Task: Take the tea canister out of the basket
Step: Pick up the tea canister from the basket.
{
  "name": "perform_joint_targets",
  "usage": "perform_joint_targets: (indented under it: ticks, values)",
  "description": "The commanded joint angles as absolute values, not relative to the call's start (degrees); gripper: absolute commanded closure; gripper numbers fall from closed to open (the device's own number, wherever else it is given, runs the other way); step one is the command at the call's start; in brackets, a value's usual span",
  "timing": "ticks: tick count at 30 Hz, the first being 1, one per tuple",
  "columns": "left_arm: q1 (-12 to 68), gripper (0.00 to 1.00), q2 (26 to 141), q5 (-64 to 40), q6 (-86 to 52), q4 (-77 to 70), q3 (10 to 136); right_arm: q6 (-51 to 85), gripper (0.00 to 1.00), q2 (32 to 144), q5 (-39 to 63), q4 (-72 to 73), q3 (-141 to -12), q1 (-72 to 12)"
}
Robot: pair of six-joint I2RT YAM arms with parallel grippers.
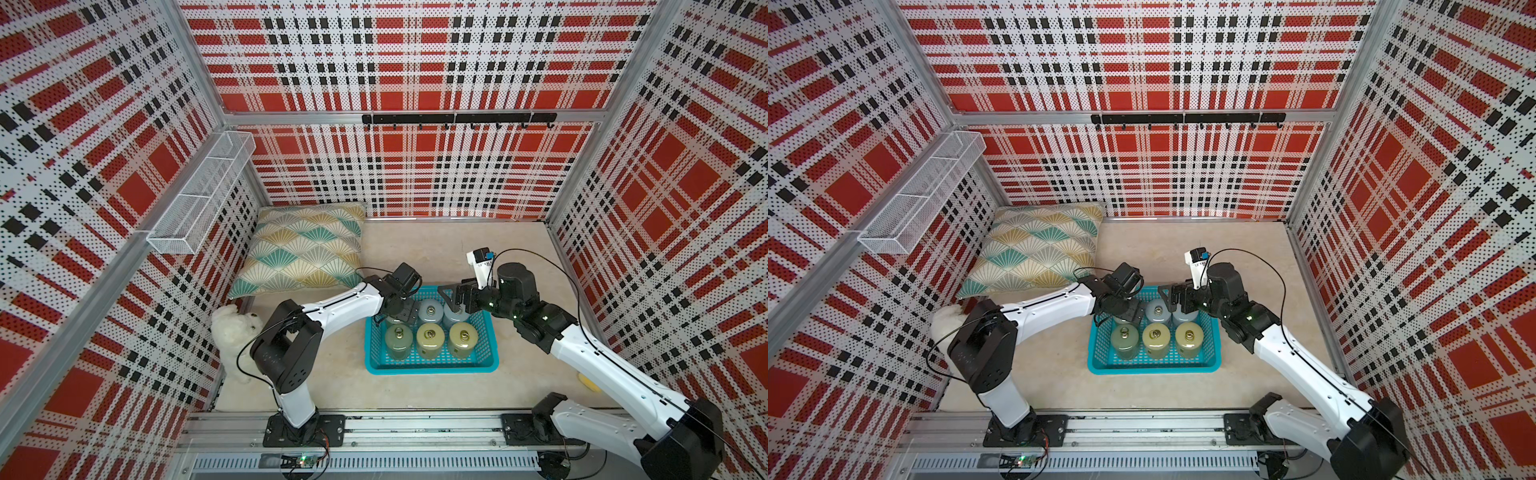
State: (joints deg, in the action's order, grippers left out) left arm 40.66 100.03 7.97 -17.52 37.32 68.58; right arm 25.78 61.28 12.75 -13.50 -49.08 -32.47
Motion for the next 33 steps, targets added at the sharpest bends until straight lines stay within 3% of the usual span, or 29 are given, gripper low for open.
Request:
perform_joint_targets:
  ticks: [1,12,16,19,33]
  values:
    - [39.73,0.06,102.43,9.33,-18.72,42.88,65.63,26.06,0.00,60.06,12.51,-13.23,-48.85,-32.65]
    - [40.18,0.06,103.50,8.83,-18.72,42.89,65.76,26.16,0.00,59.85,12.66,-13.28,-48.72,-32.69]
    - [40.17,0.13,102.88,8.95,-18.81,43.24,66.08,26.13,0.00,59.80,12.48,-13.27,-48.77,-32.69]
    - [40.25,0.30,102.26,9.29,-19.07,43.96,67.07,26.22,0.00,60.15,12.39,-13.18,-48.72,-32.65]
    - [41.26,0.41,99.21,11.46,-19.85,49.57,74.62,26.47,0.00,61.25,12.65,-12.37,-48.34,-32.68]
